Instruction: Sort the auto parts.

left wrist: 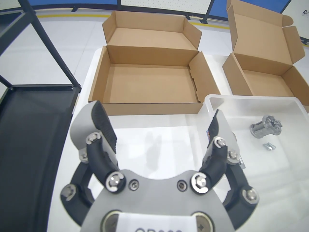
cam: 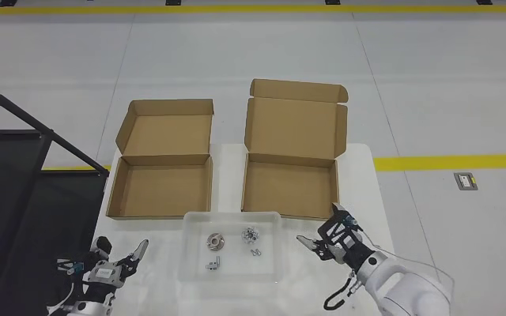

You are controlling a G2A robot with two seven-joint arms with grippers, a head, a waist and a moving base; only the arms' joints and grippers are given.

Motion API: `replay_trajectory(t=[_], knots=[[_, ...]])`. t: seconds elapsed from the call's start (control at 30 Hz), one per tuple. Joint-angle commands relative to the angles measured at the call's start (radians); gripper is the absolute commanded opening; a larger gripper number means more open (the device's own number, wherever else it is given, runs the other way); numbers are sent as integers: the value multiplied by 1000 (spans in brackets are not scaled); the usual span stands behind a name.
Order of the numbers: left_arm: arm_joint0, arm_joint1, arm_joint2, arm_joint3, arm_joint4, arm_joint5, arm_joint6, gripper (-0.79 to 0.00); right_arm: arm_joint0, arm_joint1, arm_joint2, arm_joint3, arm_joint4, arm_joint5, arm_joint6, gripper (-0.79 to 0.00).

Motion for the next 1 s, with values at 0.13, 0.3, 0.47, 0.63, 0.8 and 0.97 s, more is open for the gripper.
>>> replay_trajectory(t=[0.13, 0.3, 0.47, 0.63, 0.8, 0.97], knots=[[0, 0, 0, 0, 0, 0, 0, 0, 0, 0, 0, 0, 0, 0, 1, 0], [-17, -1, -1, 3, -2, 1, -12, 0, 114, -9, -142, 39, 4, -95, 112, 0], [-32, -4, -1, 3, 2, 20, -11, 0, 307, -37, -327, 166, 115, -156, 320, 0], [-34, -5, -2, 2, 1, 25, -13, 0, 496, -81, -498, 323, 237, -149, 472, 0], [-34, -5, -2, 2, 1, 25, -13, 0, 579, -109, -574, 401, 248, -123, 470, 0], [-34, -5, -2, 2, 1, 25, -13, 0, 579, -109, -574, 401, 248, -123, 470, 0]])
